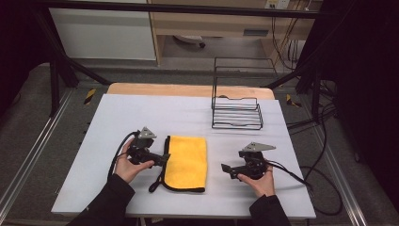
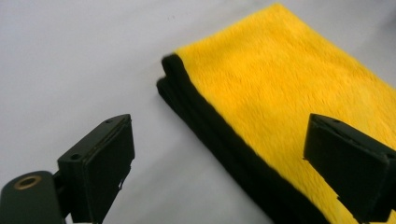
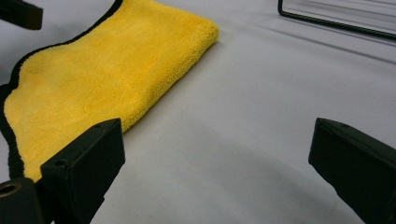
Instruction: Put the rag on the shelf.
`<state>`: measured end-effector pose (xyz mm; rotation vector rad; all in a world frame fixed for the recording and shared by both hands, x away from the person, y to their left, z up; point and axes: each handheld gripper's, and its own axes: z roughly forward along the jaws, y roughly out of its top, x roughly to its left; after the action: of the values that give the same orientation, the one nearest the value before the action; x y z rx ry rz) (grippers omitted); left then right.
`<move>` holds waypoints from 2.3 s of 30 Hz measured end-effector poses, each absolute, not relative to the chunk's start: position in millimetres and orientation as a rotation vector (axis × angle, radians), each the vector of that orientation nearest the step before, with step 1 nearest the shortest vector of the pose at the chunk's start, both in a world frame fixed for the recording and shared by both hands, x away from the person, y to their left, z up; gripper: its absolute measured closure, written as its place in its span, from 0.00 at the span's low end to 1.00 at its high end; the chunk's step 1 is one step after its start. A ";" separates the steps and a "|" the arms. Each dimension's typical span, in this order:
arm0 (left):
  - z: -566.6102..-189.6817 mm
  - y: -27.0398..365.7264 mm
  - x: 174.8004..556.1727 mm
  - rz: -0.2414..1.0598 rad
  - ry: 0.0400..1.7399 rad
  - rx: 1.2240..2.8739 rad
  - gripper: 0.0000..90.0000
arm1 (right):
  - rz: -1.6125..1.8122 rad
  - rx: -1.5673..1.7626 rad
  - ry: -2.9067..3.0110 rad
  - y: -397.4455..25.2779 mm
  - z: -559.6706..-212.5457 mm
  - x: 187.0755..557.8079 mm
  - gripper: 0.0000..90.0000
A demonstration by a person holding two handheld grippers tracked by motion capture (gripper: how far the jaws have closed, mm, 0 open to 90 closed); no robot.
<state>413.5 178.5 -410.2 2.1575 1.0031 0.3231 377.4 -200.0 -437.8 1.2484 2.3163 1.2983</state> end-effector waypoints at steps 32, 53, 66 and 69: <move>-439.2 159.3 469.5 0.285 1.186 2.107 0.70 | 1.288 1.260 2.305 -200.1 -438.0 376.6 0.05; -443.2 157.1 469.2 0.265 1.153 2.131 0.82 | 1.304 1.279 2.281 -153.0 -430.5 415.6 0.05; -443.9 156.0 467.7 0.298 1.119 2.149 0.82 | 1.232 1.342 2.296 -114.7 -448.7 453.6 0.41; -444.1 155.7 467.6 0.299 1.117 2.147 0.82 | 1.231 1.354 2.296 -112.5 -453.4 456.9 0.51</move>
<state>467.6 155.7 -444.1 2.1468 1.1170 0.2991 456.9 -112.5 -453.4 1.3541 2.2963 1.2307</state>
